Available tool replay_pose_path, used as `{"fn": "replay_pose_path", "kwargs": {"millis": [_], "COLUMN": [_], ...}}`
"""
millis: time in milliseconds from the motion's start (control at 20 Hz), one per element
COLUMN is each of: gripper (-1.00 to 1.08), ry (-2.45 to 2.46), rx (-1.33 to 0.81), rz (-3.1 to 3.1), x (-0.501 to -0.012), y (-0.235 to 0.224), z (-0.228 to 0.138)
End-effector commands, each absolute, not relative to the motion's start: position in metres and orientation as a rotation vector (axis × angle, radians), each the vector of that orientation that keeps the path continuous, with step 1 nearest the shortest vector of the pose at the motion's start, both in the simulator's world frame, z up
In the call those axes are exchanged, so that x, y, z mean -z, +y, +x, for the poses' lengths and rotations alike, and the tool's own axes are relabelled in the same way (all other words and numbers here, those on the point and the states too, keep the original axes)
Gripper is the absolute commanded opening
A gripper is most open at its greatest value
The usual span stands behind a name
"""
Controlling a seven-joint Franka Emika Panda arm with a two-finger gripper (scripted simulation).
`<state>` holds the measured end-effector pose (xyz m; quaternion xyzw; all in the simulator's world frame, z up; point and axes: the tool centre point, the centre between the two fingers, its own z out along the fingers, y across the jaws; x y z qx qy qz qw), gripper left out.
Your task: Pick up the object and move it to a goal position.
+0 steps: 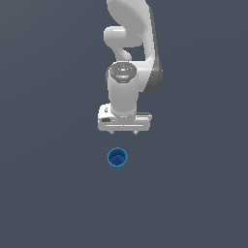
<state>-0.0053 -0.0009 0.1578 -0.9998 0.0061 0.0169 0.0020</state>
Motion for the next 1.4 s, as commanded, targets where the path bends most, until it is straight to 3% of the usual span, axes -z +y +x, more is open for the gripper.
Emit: {"fn": "replay_pose_path", "kwargs": {"millis": [0,750,1350], "gripper": [0.28,0.28,0.28], "ry": [0.019,-0.073,-0.498], "rx": [-0.053,-0.053,-0.245], "rz": [-3.137,-3.159,-3.23], "x": [-0.158,-0.159,-0.132], "y": [-0.001,0.007,0.011], "z": [-0.005,-0.002,0.015]}}
